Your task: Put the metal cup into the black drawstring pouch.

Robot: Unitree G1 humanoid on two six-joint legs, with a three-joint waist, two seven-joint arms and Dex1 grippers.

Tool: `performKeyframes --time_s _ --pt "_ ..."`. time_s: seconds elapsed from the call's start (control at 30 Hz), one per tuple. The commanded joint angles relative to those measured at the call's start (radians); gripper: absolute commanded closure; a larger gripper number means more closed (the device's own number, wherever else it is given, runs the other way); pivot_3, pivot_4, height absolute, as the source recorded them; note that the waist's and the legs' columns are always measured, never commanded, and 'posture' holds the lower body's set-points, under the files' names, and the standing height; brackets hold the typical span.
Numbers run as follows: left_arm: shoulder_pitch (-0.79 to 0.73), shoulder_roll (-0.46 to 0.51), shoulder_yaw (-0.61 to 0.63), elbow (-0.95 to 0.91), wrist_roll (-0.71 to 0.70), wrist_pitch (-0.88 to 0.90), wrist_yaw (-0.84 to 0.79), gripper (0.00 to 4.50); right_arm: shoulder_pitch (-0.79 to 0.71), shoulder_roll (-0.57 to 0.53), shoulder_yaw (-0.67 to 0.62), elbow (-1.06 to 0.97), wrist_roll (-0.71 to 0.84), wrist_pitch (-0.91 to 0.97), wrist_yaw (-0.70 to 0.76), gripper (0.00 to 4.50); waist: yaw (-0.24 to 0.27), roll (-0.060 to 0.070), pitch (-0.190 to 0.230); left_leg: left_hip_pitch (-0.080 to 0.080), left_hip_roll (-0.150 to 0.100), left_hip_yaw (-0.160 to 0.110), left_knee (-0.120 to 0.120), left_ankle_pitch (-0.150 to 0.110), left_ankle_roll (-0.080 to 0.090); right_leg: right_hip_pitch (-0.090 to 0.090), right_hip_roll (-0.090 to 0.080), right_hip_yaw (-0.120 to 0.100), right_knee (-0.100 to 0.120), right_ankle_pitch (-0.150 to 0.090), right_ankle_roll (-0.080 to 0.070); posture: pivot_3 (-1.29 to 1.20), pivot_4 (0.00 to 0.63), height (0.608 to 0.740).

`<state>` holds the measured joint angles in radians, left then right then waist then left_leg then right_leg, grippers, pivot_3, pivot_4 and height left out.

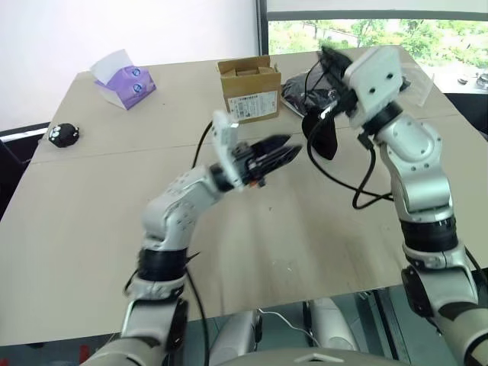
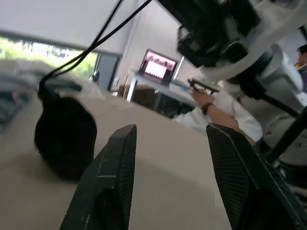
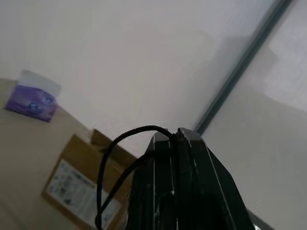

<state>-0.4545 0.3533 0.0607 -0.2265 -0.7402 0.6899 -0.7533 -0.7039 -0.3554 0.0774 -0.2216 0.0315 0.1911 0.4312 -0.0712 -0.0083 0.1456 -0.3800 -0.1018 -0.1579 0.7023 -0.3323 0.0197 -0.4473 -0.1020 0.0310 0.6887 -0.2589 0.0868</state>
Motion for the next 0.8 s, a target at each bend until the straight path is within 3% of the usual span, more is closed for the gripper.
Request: performKeyframes --time_s 0.03,0.07,0.1,0.2,0.33,0.43,0.57,0.67,0.8 --pt "0.062 0.076 0.02 -0.069 0.037 -0.004 0.014 2.11 0.034 -0.019 -0.023 -0.095 0.065 0.079 0.044 3.06 0.007 0.0 0.0 0.0 0.0 0.0 0.0 0.0 0.0 0.0 0.0 0.0 0.0 0.0 0.0 0.0 0.15 0.74" --pt "0.081 0.092 0.016 -0.073 0.048 -0.008 0.02 2.11 0.05 -0.025 -0.028 -0.105 0.08 0.101 0.055 2.2 0.008 0.0 0.0 0.0 0.0 -0.001 0.0 0.0 0.0 0.001 0.0 -0.001 0.0 0.001 -0.001 0.0 0.15 0.74" --pt "0.137 0.119 0.021 -0.075 0.076 -0.015 0.031 2.11 0.116 -0.04 -0.043 -0.122 0.143 0.164 0.095 2.11 0.014 0.0 0.0 0.0 -0.001 -0.001 0.0 0.0 0.0 0.001 0.0 -0.002 0.0 0.001 -0.001 0.0 0.15 0.74" --pt "0.287 0.167 0.035 -0.086 0.146 -0.058 0.052 2.11 0.286 -0.063 -0.128 -0.111 0.294 0.227 0.182 0.71 0.02 0.0 -0.004 0.001 0.0 -0.004 -0.001 0.0 0.0 0.003 -0.001 -0.004 -0.003 0.001 -0.001 0.0 0.15 0.74" --pt "0.445 0.187 0.071 -0.1 0.203 -0.202 0.009 2.11 0.482 -0.146 -0.225 0.042 0.348 0.078 0.353 0.71 0.033 0.001 -0.003 0.001 -0.001 -0.004 -0.003 0.0 0.0 0.005 -0.001 -0.005 -0.009 0.001 -0.001 0.0 0.15 0.74" --pt "0.507 0.167 0.092 -0.091 0.299 -0.315 0.081 2.11 0.556 -0.214 -0.255 0.171 0.355 -0.021 0.483 0.71 0.039 0.004 -0.003 0.002 0.0 -0.005 -0.003 0.0 0.0 0.006 -0.001 -0.006 -0.008 0.002 -0.002 0.0 0.15 0.74" --pt "0.585 0.159 0.085 -0.083 0.365 -0.454 0.072 2.11 0.582 -0.249 -0.289 0.372 0.378 -0.188 0.645 0.71 0.039 0.004 -0.003 0.021 0.002 -0.001 -0.01 0.0 0.001 0.022 -0.002 -0.002 -0.012 0.003 -0.003 0.0 0.15 0.74" --pt "0.616 0.141 0.075 -0.08 0.377 -0.49 0.073 2.11 0.566 -0.247 -0.29 0.492 0.347 -0.285 0.671 0.71 0.039 0.005 -0.003 0.034 0.003 0.003 -0.017 -0.001 0.001 0.032 -0.001 0.001 -0.016 0.003 -0.003 0.0 0.15 0.74" --pt "0.627 0.128 0.062 -0.084 0.403 -0.54 0.077 2.11 0.546 -0.245 -0.283 0.559 0.346 -0.335 0.699 0.71 0.04 0.005 -0.003 0.036 0.004 0.003 -0.018 -0.001 0.001 0.034 0.0 0.001 -0.017 0.003 -0.003 0.0 0.15 0.74"
